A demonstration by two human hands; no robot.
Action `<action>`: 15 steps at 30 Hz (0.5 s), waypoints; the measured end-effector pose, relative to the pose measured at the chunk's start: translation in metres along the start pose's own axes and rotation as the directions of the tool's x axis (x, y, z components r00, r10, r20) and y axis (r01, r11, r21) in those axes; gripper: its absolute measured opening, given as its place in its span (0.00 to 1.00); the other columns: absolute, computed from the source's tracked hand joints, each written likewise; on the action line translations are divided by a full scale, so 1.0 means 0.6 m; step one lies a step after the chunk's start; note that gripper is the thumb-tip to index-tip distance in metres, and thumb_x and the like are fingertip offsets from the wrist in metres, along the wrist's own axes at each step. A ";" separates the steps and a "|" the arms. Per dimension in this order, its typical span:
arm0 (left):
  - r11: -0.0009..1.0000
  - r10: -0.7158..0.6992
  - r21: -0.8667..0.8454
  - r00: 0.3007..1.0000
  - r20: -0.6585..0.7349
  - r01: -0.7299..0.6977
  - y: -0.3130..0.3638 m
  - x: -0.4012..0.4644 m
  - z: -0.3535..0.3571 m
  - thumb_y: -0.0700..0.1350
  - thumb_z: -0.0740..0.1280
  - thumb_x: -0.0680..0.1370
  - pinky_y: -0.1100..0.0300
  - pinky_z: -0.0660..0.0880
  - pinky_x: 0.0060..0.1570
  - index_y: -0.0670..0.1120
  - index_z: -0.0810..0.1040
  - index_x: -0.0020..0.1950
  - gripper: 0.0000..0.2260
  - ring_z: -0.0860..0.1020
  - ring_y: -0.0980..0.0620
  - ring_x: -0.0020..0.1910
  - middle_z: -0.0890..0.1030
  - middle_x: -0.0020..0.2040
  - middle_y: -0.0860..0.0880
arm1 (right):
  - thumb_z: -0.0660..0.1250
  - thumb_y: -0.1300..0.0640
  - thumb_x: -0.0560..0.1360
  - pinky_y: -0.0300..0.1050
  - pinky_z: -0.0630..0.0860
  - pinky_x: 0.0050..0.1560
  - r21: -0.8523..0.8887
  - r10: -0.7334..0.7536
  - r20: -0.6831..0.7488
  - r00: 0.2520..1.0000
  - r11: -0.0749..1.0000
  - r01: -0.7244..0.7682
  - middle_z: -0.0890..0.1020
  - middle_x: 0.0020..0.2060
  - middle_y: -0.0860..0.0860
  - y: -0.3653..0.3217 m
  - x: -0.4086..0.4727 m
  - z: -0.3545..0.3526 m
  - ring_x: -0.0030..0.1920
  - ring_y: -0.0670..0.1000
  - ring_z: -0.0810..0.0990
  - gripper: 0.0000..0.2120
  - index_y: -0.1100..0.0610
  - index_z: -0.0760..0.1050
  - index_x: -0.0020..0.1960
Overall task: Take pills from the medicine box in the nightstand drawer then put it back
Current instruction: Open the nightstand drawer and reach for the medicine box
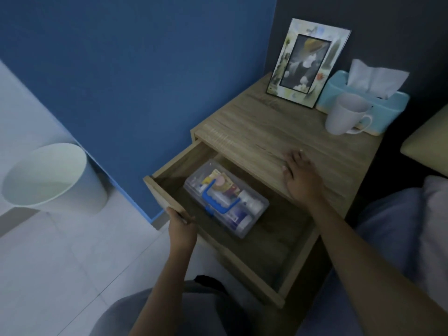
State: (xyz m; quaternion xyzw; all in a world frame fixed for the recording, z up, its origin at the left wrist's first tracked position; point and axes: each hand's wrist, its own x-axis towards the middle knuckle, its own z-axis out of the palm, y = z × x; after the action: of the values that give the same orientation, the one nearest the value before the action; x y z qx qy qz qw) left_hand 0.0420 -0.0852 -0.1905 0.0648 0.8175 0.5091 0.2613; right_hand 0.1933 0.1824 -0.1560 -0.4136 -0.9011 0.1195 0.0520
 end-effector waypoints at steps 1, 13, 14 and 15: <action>1.000 -0.020 -0.001 1.000 -0.013 0.020 0.000 -0.003 -0.006 0.37 0.63 0.77 0.54 0.75 0.47 0.47 0.60 0.69 0.23 0.76 0.45 0.56 0.74 0.56 0.49 | 0.48 0.51 0.84 0.52 0.52 0.78 -0.007 -0.005 -0.001 1.000 1.000 0.005 0.58 0.79 0.54 0.002 0.000 0.001 0.80 0.54 0.51 0.25 0.56 0.55 0.79; 0.796 0.587 0.272 0.800 -0.129 -0.540 0.137 0.027 -0.002 0.47 0.62 0.79 0.56 0.68 0.64 0.44 0.68 0.70 0.20 0.71 0.47 0.68 0.73 0.69 0.44 | 0.51 0.44 0.81 0.40 0.65 0.69 0.551 0.240 -0.324 0.915 0.834 -0.024 0.72 0.72 0.52 -0.109 -0.157 0.007 0.73 0.45 0.67 0.25 0.56 0.70 0.71; 0.787 0.573 0.316 0.818 -0.057 -0.529 0.143 0.049 0.004 0.49 0.61 0.80 0.55 0.70 0.62 0.43 0.70 0.68 0.19 0.73 0.46 0.65 0.75 0.66 0.43 | 0.50 0.40 0.80 0.35 0.66 0.65 0.632 0.297 -0.272 0.915 0.772 -0.063 0.74 0.70 0.48 -0.136 -0.189 0.021 0.70 0.42 0.70 0.26 0.52 0.69 0.70; 0.781 0.545 0.360 0.839 0.009 -0.511 0.146 0.070 0.011 0.51 0.60 0.80 0.56 0.71 0.58 0.42 0.72 0.66 0.18 0.74 0.46 0.63 0.76 0.64 0.42 | 0.50 0.39 0.79 0.30 0.67 0.61 0.694 0.357 -0.197 0.913 0.708 -0.127 0.74 0.68 0.44 -0.160 -0.213 0.036 0.68 0.40 0.72 0.25 0.48 0.69 0.70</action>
State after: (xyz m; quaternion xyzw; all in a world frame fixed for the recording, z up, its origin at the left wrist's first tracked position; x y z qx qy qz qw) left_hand -0.0046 -0.0229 -0.1320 0.3119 0.8549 0.4113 0.0531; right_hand 0.2023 0.0215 -0.1514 -0.4967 -0.7141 0.3721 0.3240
